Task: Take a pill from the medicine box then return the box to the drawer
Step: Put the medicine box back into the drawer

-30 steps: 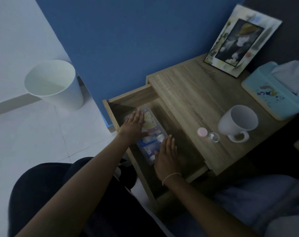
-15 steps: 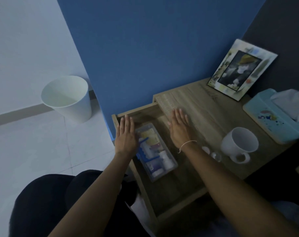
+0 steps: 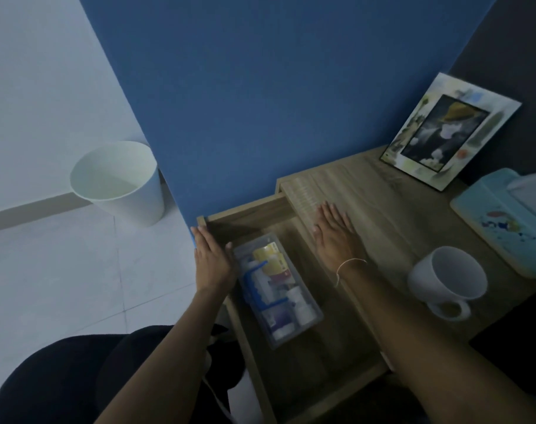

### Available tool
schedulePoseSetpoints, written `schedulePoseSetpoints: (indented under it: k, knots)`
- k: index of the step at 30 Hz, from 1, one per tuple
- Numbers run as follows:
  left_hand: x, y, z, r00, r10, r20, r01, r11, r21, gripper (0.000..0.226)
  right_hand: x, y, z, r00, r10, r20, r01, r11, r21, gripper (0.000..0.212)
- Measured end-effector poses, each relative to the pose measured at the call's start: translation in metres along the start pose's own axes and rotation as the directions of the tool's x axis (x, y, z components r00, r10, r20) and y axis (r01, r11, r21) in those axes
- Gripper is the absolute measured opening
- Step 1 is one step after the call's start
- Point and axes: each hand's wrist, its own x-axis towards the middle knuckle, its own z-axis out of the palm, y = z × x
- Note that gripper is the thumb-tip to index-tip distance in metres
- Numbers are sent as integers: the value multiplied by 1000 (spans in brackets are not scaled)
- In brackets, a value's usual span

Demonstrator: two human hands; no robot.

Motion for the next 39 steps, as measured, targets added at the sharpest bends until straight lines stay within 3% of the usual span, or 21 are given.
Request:
schedulePoseSetpoints:
  k: [7,14,19,21,24,29,39]
  knots:
    - [2,4,13,999,41,2,-40,993,-112,66,1,2,1,1000,-3,-10,3,1000,6,67]
    - [12,24,26,984,158,87,-141,975,-171,63,-2,0,-3,1000,-13,-4,13,1000,-1,58]
    - [19,57,44,979,-22,205,110,897,-429,72,-3,0,-4,1000,-14,6,14,1000,5,57]
    - [23,68,52,973,-43,228,146,876,-460,72,-2,1,-3,1000,-18,11,18,1000,-8,57]
    - [30,80,60,958,-45,284,192,836,-514,64,-1,2,-3,999,-24,23,24,1000,-12,58]
    - [39,97,70,934,-100,343,314,688,-654,46,-2,0,-2,1000,-7,-5,7,1000,7,57]
    - [42,114,79,928,-76,364,322,653,-685,50,-3,-2,-1,1000,-12,-25,12,1000,9,58]
